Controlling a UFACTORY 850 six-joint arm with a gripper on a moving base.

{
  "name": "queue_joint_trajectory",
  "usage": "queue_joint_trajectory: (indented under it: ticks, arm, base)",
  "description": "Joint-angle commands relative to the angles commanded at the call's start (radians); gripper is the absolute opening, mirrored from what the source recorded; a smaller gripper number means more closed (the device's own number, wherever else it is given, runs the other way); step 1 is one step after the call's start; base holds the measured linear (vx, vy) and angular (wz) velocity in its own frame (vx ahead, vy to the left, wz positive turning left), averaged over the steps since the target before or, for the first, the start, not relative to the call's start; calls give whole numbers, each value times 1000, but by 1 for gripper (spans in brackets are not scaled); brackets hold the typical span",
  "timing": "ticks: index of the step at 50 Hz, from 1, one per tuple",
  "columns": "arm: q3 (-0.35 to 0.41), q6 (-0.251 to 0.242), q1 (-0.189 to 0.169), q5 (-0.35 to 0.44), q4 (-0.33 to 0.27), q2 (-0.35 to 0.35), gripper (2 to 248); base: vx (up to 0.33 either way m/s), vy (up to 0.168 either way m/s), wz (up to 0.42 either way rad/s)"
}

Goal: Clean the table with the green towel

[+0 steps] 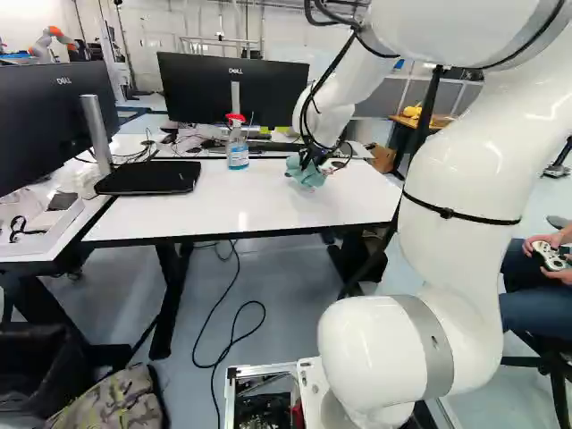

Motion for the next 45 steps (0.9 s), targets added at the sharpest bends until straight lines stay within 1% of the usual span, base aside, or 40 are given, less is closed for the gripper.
queue_joint_trajectory:
  ticks: [45]
  arm:
    - [72,0,-24,155,0,-41,56]
  base:
    - [0,0,0]
